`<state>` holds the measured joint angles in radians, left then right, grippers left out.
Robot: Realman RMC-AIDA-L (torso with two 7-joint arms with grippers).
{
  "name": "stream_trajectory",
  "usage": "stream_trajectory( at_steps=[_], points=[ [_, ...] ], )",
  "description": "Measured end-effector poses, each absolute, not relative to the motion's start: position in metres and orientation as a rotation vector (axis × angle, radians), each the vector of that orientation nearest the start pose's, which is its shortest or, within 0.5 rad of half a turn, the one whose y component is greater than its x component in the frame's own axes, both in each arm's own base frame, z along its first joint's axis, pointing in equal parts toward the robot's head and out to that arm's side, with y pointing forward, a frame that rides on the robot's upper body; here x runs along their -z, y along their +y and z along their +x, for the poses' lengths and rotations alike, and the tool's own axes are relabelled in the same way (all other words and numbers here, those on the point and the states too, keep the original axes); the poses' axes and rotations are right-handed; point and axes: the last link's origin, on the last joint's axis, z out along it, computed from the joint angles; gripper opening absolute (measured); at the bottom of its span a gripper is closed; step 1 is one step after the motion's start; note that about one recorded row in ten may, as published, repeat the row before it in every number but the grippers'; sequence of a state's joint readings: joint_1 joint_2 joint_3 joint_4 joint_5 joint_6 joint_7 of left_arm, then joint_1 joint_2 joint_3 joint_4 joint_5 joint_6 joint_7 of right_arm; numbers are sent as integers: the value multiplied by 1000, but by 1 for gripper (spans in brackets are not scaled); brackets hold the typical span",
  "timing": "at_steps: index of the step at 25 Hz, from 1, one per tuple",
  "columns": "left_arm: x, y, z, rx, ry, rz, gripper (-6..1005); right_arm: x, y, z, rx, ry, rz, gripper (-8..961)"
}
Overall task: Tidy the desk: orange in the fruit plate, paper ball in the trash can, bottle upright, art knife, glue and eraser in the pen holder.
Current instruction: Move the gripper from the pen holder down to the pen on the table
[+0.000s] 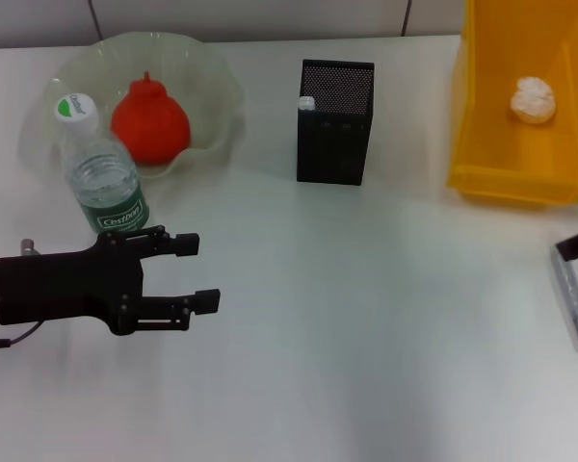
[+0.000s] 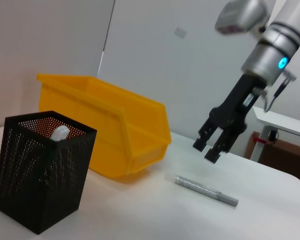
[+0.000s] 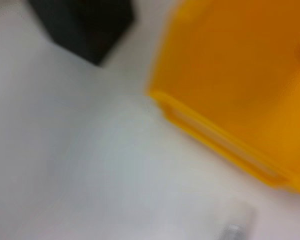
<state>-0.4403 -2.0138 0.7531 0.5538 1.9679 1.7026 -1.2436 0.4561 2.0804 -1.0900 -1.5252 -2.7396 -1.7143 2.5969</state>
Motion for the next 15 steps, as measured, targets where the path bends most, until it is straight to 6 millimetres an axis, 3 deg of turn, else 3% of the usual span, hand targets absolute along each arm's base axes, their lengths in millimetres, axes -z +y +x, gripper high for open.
stream_trajectory(
  at_steps=[2,5,12,15],
  points=[
    [-2,284,-288,760,-576,-2851,840,-73,333,260,450,1294,-2209,708],
    [-2,285,-287,760,-572,-2852,840,-67,336,267,442,1310,-2201,704],
    [-3,285,-286,765,-569,-2855,840,-47,350,274,431,1321,-2213,695],
    [-4,285,-287,767,-569,-2852,840,-45,351,274,429,1320,-2213,608]
  ],
)
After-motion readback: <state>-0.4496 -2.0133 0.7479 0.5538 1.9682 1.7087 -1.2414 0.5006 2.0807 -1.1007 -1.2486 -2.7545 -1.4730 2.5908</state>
